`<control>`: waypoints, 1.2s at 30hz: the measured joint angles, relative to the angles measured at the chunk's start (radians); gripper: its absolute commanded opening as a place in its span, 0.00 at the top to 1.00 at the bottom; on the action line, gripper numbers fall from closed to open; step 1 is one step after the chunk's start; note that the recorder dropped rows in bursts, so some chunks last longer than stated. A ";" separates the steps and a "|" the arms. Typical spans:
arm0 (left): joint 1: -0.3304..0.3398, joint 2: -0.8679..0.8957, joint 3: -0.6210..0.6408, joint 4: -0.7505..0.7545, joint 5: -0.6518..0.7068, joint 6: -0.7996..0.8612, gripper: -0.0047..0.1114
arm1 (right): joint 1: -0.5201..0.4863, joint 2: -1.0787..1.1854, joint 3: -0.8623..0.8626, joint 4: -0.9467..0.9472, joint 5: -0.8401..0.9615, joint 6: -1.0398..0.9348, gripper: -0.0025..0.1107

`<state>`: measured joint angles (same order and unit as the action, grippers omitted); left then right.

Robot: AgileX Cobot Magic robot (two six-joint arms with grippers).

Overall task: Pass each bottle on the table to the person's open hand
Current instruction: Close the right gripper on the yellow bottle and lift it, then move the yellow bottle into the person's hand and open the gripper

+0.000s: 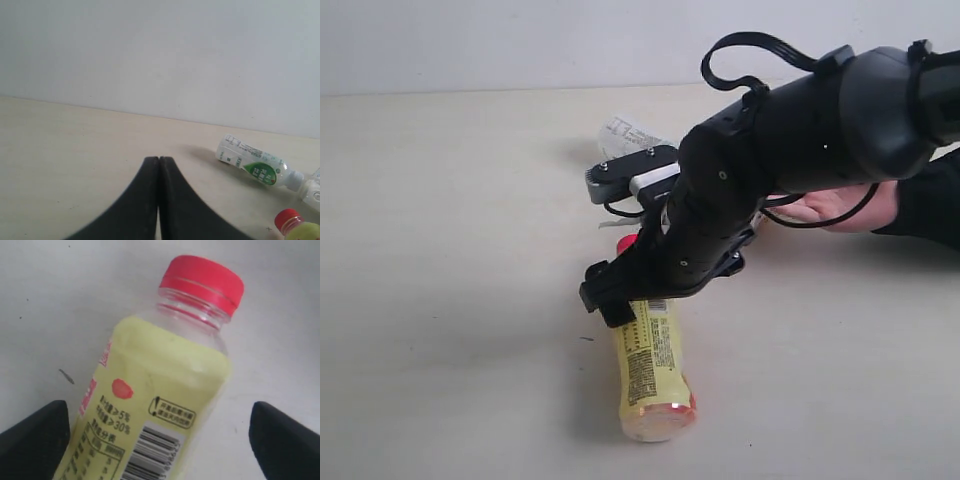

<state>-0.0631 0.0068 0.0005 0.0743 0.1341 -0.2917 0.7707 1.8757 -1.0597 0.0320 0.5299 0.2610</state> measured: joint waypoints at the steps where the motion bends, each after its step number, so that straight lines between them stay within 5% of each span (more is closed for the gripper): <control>1: 0.000 0.000 0.000 0.000 0.000 0.000 0.94 | 0.000 0.008 0.000 0.000 -0.002 0.000 0.21; 4: 0.000 0.000 0.000 0.000 0.000 0.000 0.94 | 0.000 0.023 0.000 0.000 -0.002 -0.002 0.33; 9: 0.000 0.000 0.000 0.000 0.000 0.000 0.94 | 0.000 0.026 0.000 0.000 0.001 -0.004 0.80; 12: 0.000 0.000 0.000 0.000 0.000 0.000 0.94 | 0.000 0.026 0.000 0.000 0.001 -0.004 0.98; 20: 0.000 0.000 0.000 0.000 0.000 0.000 0.94 | 0.000 -0.005 0.000 0.000 0.029 -0.040 0.98; 29: 0.000 0.000 0.000 0.000 0.000 0.000 0.94 | 0.000 -0.350 0.000 -0.053 0.192 -0.101 0.98; 36: 0.000 0.000 0.000 0.000 0.000 0.000 0.94 | -0.181 -0.527 0.000 -0.124 0.324 -0.108 0.98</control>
<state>-0.0631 0.0068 0.0005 0.0743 0.1341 -0.2917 0.5902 1.3488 -1.0597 -0.0925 0.8537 0.1535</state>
